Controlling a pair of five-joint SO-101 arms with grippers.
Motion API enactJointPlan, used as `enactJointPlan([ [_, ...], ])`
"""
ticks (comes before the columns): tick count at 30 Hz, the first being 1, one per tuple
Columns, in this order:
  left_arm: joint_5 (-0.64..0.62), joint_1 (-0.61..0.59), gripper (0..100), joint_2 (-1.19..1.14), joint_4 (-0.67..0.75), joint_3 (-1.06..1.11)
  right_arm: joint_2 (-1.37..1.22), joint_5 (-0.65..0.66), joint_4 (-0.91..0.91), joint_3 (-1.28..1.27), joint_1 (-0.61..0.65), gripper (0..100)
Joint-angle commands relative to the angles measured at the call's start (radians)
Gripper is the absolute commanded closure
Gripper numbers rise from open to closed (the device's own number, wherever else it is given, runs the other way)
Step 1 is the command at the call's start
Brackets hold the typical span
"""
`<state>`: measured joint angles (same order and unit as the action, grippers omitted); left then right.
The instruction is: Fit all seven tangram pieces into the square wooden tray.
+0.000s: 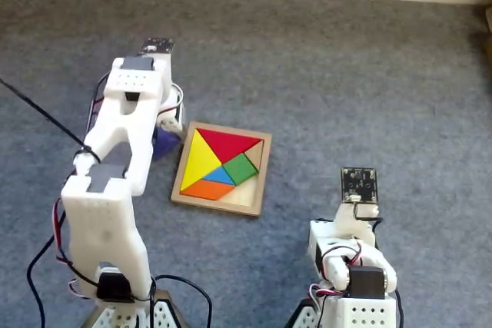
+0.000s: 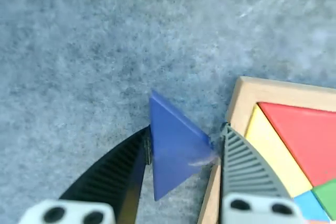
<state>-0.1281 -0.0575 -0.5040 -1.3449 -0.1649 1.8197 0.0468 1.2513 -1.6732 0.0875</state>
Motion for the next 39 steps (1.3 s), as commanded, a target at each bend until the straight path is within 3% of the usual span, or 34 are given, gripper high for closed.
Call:
enactJointPlan([
  [1,0.011,0.053,84,0.153,0.058,0.074,0.022,-0.005,0.005,-0.131,-0.012,99.4],
  [14,0.204,0.288,84,0.479,0.269,0.478,0.022,-0.005,0.005,-0.131,-0.01,99.4],
  [39,0.221,0.553,84,0.481,0.339,0.599,0.022,-0.005,0.005,-0.131,-0.004,99.4],
])
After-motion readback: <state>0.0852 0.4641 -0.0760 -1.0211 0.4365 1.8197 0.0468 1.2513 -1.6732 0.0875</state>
